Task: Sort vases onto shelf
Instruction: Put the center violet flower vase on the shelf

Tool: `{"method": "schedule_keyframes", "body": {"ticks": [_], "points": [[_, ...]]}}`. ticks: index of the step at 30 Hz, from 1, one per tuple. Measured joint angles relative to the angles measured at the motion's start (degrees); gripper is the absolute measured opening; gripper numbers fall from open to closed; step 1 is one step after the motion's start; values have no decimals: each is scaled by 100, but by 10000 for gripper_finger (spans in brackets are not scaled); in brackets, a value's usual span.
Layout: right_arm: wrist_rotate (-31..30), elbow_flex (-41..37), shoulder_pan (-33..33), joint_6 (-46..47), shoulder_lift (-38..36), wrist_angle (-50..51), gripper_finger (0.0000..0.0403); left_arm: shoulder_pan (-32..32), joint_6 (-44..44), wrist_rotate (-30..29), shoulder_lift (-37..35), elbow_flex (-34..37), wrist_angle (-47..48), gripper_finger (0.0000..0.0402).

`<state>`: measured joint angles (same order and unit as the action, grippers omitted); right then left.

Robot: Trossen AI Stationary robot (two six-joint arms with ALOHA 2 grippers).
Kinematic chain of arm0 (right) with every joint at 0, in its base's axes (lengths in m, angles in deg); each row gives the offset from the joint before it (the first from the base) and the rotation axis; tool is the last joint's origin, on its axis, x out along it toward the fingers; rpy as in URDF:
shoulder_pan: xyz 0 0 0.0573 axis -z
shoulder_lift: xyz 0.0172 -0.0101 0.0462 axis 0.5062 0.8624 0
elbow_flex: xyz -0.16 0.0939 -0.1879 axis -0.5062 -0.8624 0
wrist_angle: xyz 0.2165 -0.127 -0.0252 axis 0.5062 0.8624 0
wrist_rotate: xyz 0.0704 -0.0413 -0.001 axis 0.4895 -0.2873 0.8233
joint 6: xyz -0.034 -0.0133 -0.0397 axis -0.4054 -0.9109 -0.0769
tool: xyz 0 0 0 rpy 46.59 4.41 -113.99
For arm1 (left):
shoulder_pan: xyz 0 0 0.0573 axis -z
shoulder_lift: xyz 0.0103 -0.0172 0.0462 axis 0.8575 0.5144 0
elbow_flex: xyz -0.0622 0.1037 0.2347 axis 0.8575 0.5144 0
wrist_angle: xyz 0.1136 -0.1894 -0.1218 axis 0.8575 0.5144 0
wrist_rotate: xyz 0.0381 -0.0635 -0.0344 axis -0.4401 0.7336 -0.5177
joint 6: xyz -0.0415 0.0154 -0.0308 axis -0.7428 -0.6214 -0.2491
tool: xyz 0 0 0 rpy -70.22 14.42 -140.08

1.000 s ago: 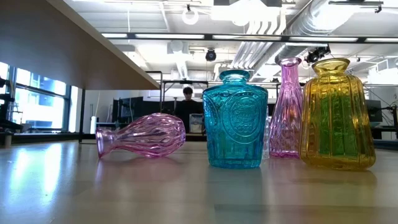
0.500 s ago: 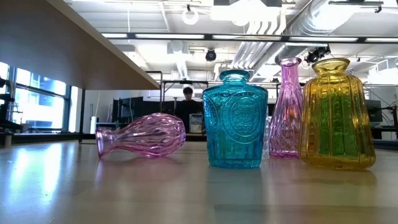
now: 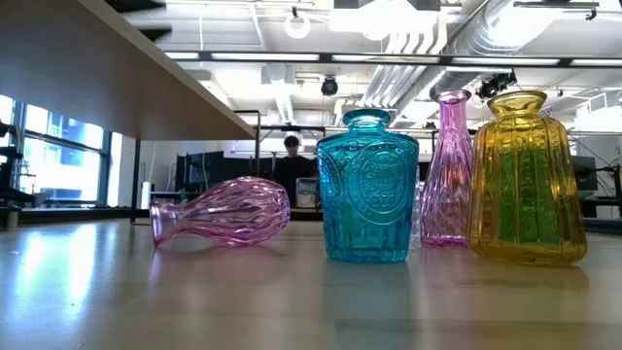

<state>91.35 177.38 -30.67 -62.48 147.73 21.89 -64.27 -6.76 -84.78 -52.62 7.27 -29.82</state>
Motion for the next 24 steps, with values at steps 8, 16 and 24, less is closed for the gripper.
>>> {"method": "schedule_keyframes", "body": {"ticks": [8,16,24], "points": [[-900,0,112,-308,-458,1369,0,17,1630,-63,1430,-2513,1471,170],[-521,0,224,-296,-532,2093,0,17,2739,-94,3792,-4998,3056,170],[-576,-130,118,-714,-431,3116,0,15,3729,-159,5060,-6117,3084,170]]}}
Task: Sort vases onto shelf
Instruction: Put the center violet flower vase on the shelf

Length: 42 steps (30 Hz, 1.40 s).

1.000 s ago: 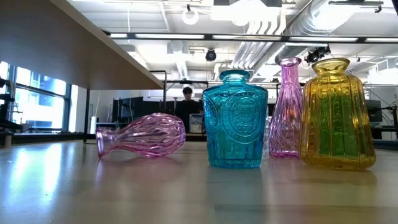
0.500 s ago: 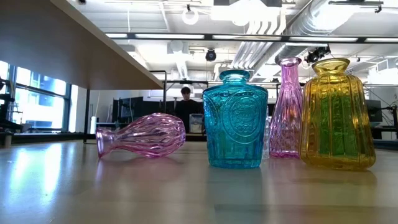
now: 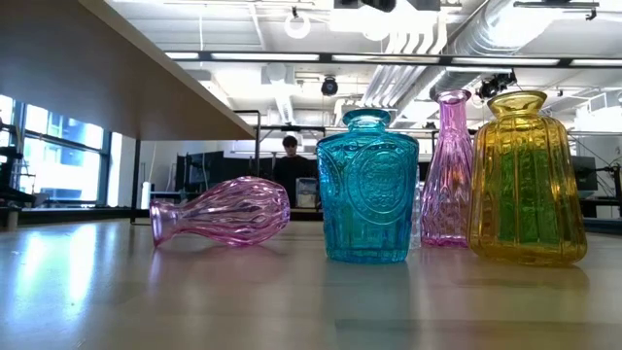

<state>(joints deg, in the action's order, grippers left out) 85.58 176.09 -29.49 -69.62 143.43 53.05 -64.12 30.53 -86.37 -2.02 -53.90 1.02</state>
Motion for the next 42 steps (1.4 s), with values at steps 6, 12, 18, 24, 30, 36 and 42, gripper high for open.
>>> {"method": "schedule_keyframes", "body": {"ticks": [6,12,18,24,30,36,42], "points": [[-567,-74,-66,-158,4,612,0,0,10,-194,309,-192,-65,170],[-639,-74,-64,-519,4,652,0,-4,-522,-400,311,-198,-86,170],[-639,-74,-7,-609,4,514,0,-9,-400,-402,300,-198,-105,170],[-635,-74,35,-470,-1,141,0,-7,228,-937,299,-201,-574,170],[-821,-74,32,-244,-59,1140,0,-7,166,-912,500,-702,191,170],[-1452,-74,130,-133,-183,1835,0,-9,157,-659,1335,-1384,1501,170],[-1781,-81,457,-215,-368,1893,0,-9,192,-663,1927,-1490,2175,170]]}}
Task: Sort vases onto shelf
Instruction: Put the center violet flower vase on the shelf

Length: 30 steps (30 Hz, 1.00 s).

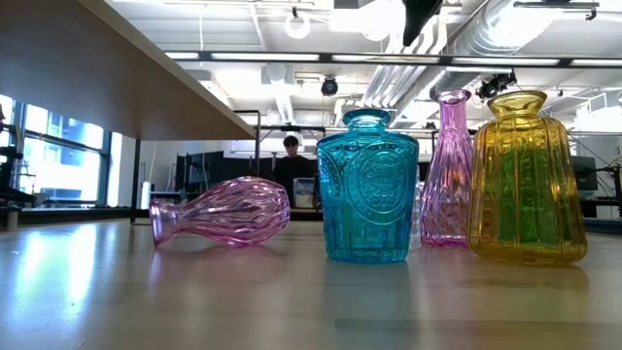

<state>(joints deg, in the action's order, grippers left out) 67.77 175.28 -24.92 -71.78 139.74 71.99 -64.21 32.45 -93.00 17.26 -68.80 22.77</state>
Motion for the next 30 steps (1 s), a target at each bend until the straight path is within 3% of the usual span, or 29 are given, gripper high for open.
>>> {"method": "schedule_keyframes", "body": {"ticks": [4,10,18,23,30], "points": [[74,-608,405,-255,-375,-700,0,1,-617,22,99,2,253,170],[1103,-2548,1094,-253,-1227,-2319,0,2,-1344,202,-149,2,654,170],[2584,-4507,1339,372,-1800,-3157,0,19,-2038,672,-352,-4,1380,170],[3802,-4558,1106,794,-1828,-3470,0,169,-2282,760,-351,0,1588,170],[3590,-3599,500,639,-1835,-3641,0,317,-2339,739,-351,0,1616,170]]}}
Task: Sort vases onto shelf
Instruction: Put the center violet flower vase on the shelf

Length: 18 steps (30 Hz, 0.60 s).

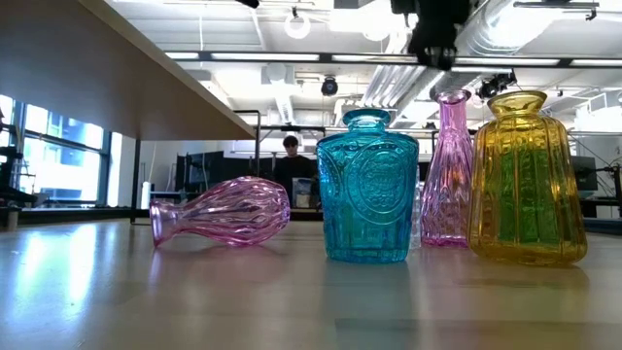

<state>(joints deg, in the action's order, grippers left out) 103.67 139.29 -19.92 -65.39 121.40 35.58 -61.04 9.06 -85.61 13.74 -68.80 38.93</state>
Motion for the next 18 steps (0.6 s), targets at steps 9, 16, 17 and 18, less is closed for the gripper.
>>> {"method": "schedule_keyframes", "body": {"ticks": [9,16,17,18], "points": [[-261,598,-529,-1597,2,-226,0,391,-550,-15,-40,2,636,170],[-956,597,-799,-728,137,455,0,892,-1059,-562,-84,2,1300,170],[-1090,597,-821,-562,175,544,1,947,-1127,-596,-87,2,1371,170],[-1130,597,-840,-484,196,625,5,991,-1173,-601,-80,2,1453,170]]}}
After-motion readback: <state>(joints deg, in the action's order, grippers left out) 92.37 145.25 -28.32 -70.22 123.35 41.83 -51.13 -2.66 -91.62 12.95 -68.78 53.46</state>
